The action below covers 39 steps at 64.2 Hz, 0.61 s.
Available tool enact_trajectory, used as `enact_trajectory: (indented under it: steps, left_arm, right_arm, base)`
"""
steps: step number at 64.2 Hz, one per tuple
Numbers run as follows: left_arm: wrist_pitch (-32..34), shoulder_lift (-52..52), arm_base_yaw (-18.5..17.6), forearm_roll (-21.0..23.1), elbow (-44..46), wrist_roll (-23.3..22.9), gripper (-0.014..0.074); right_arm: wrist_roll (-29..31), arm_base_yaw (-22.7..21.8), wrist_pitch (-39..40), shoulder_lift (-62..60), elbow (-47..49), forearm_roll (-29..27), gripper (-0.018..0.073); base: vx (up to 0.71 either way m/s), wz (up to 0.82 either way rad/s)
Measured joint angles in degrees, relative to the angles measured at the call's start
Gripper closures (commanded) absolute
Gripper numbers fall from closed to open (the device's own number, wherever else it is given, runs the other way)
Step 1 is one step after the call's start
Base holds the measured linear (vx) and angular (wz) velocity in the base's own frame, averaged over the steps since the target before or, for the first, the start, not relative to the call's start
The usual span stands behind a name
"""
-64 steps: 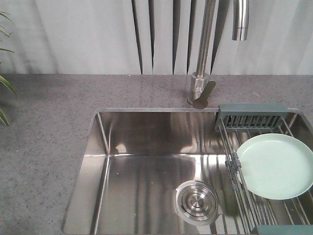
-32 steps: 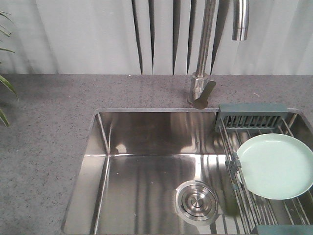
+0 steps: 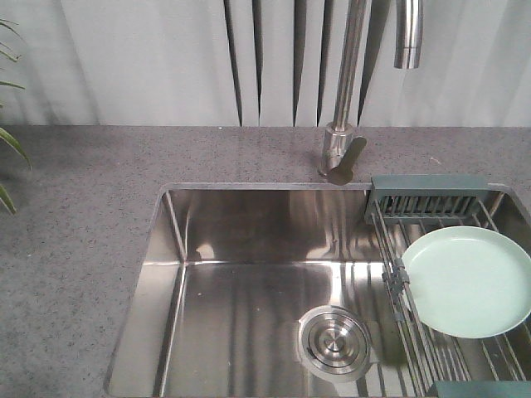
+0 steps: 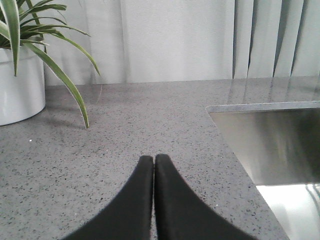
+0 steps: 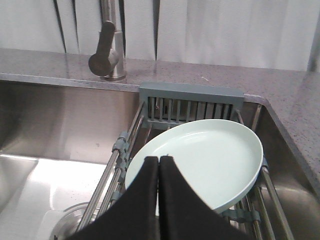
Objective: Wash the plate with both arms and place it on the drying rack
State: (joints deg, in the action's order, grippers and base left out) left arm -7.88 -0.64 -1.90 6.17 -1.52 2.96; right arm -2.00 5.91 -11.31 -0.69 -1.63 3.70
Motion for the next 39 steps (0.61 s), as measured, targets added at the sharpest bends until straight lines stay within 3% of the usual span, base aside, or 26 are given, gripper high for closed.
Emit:
enact_trajectory:
  steps: [22, 39]
  left_arm:
    - [0.00, 0.00, 0.00, -0.05, 0.00, 0.00, 0.0601]
    - [0.00, 0.00, 0.00, -0.02, 0.00, 0.00, 0.0601]
  right_arm:
    - [-0.18, -0.78, 6.50, 0.00, 0.00, -0.94, 0.0569]
    - [-2.44, -0.78, 7.16, 0.00, 0.00, -1.10, 0.0569]
  base:
    - [0.00, 0.00]
    - [0.00, 0.00]
